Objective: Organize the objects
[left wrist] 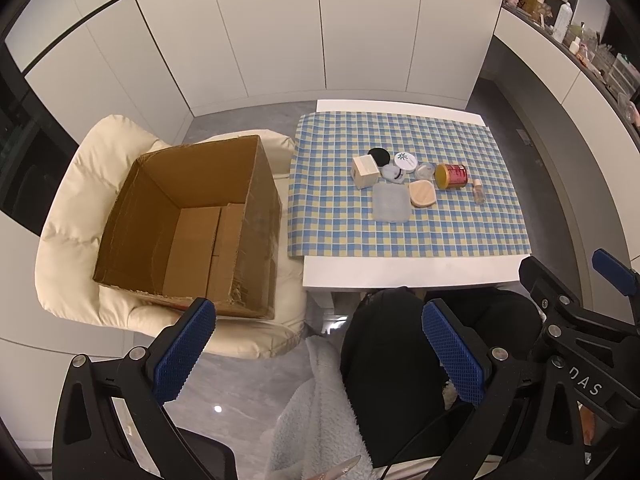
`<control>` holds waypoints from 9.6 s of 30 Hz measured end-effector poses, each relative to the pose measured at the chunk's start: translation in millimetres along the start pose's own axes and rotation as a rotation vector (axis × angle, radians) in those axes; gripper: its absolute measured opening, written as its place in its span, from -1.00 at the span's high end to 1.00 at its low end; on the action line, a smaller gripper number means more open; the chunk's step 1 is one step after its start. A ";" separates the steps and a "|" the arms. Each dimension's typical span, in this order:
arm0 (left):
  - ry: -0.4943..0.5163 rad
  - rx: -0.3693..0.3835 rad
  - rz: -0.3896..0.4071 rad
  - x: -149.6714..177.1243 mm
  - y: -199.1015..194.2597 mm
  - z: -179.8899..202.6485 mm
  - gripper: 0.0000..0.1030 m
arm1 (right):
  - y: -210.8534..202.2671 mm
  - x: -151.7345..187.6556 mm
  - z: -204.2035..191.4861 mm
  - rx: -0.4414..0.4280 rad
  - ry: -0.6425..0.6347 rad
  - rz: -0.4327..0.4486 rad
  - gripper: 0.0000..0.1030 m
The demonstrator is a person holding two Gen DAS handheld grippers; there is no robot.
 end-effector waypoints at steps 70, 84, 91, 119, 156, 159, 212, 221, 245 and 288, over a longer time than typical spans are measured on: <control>-0.021 0.012 0.005 -2.6 9.2 18.3 -0.99 | 9.4 -2.3 15.1 0.018 0.009 0.001 -1.00; 0.001 -0.010 0.017 -6.5 7.3 50.6 -0.99 | 16.1 -3.2 56.9 -0.001 0.078 -0.001 -1.00; 0.012 -0.023 0.023 -7.6 10.0 73.0 -0.99 | 21.4 -1.7 82.9 0.003 0.107 -0.001 -1.00; 0.016 0.004 0.074 -41.3 30.4 142.8 -0.99 | 53.8 -3.3 170.9 0.008 0.246 -0.022 -1.00; 0.032 0.032 -0.095 -61.4 198.7 106.4 -0.99 | 191.9 -35.2 139.6 0.066 0.174 -0.064 -1.00; 0.021 0.039 -0.108 -63.0 215.5 103.2 -0.99 | 211.7 -34.7 139.4 0.067 0.169 -0.072 -1.00; -0.035 0.060 -0.125 -94.8 453.2 95.6 -0.99 | 471.9 -6.2 107.9 0.099 0.173 -0.097 -0.95; -0.034 0.052 -0.082 -97.2 445.1 100.7 -0.62 | 443.1 -6.3 72.8 0.092 0.029 0.010 0.45; 0.002 -0.006 -0.054 -94.7 420.1 97.5 -0.58 | 446.6 -4.6 99.5 0.080 0.120 -0.064 0.45; 0.111 0.055 0.208 -237.3 169.1 153.9 -0.58 | 168.9 -192.2 141.3 0.129 0.086 0.148 0.45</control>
Point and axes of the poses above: each gripper's, at about its wrist camera, not at the fingertips, and y roughly the way its jaws point, z to its right, x to its underside, the point moved 10 cm from there along y, roughly the way its jaws point, and after that the axes turned 10 degrees about x, right-handed, at the moved point
